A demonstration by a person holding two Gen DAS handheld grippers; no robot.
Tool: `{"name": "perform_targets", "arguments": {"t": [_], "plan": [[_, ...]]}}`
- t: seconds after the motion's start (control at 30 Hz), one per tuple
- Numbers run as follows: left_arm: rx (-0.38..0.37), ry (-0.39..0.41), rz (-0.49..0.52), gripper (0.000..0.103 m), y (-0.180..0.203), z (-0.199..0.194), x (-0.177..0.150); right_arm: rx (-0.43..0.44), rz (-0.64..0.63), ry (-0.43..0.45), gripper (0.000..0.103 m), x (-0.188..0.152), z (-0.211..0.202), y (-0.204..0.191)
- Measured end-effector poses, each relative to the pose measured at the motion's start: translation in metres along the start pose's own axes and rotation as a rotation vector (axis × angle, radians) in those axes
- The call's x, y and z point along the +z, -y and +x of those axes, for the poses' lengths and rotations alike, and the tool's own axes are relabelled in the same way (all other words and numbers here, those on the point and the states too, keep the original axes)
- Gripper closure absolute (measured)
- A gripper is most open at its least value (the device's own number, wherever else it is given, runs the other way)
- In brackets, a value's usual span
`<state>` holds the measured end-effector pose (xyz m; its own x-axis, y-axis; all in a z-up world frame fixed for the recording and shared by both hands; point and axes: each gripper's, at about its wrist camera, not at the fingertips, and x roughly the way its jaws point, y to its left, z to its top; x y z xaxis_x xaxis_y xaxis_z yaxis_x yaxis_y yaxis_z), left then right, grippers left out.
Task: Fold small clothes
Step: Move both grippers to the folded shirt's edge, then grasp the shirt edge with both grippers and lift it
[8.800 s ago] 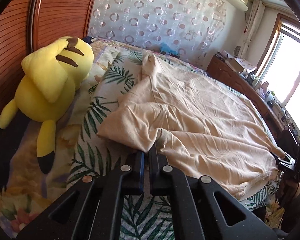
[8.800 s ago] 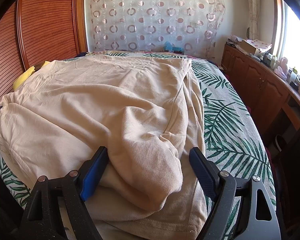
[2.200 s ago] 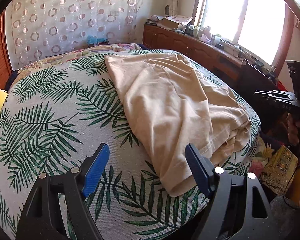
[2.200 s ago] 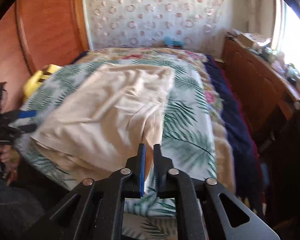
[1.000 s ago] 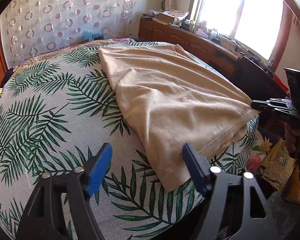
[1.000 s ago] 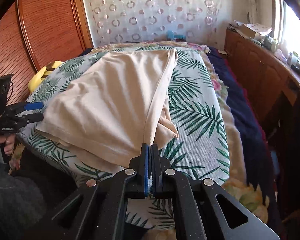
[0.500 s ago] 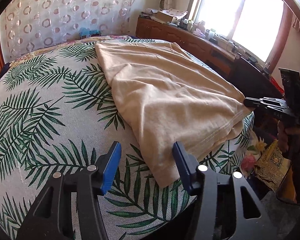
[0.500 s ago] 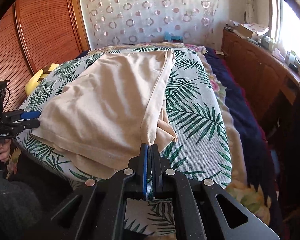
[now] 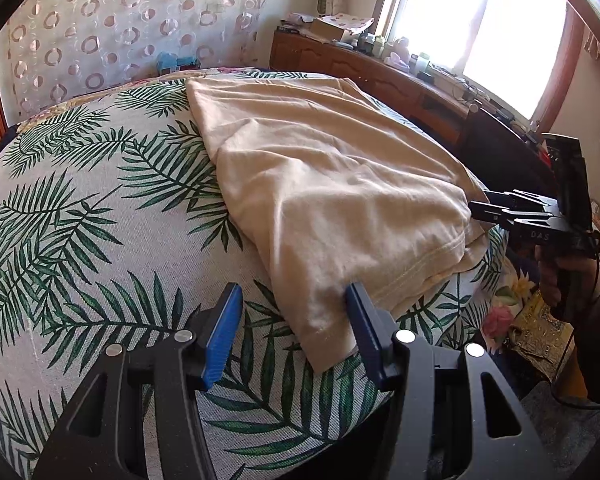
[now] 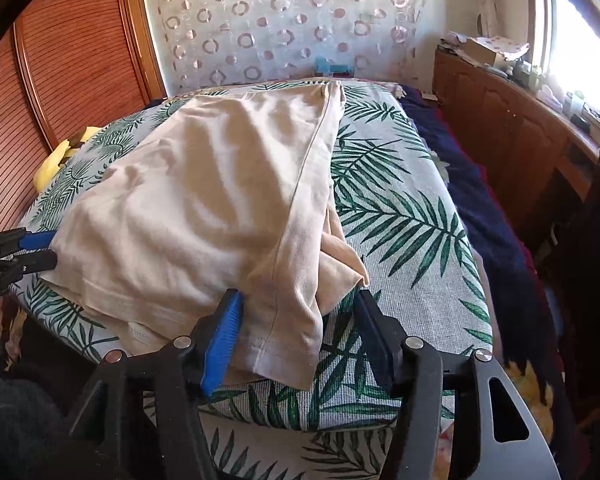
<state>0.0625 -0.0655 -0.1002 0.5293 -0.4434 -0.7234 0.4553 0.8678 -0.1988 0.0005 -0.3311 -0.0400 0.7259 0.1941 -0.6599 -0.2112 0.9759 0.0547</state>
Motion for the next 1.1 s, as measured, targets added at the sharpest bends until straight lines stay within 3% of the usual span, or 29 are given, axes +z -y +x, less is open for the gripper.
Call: {"name": "perform_targets", "arguments": {"t": [0.17,0.37,0.4,0.5,0.53,0.63,0.73,0.9,1.1], "plan": [[-0.001,0.001,0.007,0.049,0.002,0.001,-0.001,-0.005,-0.01,0.003,0.043,0.001,0.003,-0.002],[-0.037,-0.012,0.043,0.078,0.009,0.002,-0.002,0.012,-0.03,0.009,0.047,0.0,0.004,-0.005],[-0.047,-0.015,0.047,0.086,0.011,0.003,-0.003,0.011,-0.043,0.008,0.054,0.0,0.005,-0.008],[-0.05,-0.011,0.057,0.094,0.014,0.002,-0.002,0.047,-0.06,0.004,0.073,0.0,0.006,-0.012],[-0.056,-0.008,0.056,0.095,0.015,0.001,-0.002,0.065,-0.066,0.002,0.083,0.0,0.006,-0.013],[-0.081,0.044,0.039,0.096,0.015,-0.012,0.006,0.107,-0.062,-0.001,0.092,0.0,0.007,-0.015],[-0.091,0.107,0.032,0.096,0.012,-0.03,0.022,0.132,-0.044,0.032,0.094,0.004,0.002,-0.008],[-0.063,0.215,0.058,0.096,0.007,-0.05,0.069,0.163,0.007,0.173,0.095,0.035,-0.026,0.011],[-0.03,0.251,0.036,0.096,-0.015,-0.035,0.115,0.168,0.002,0.266,0.095,0.08,-0.028,0.024]]}}
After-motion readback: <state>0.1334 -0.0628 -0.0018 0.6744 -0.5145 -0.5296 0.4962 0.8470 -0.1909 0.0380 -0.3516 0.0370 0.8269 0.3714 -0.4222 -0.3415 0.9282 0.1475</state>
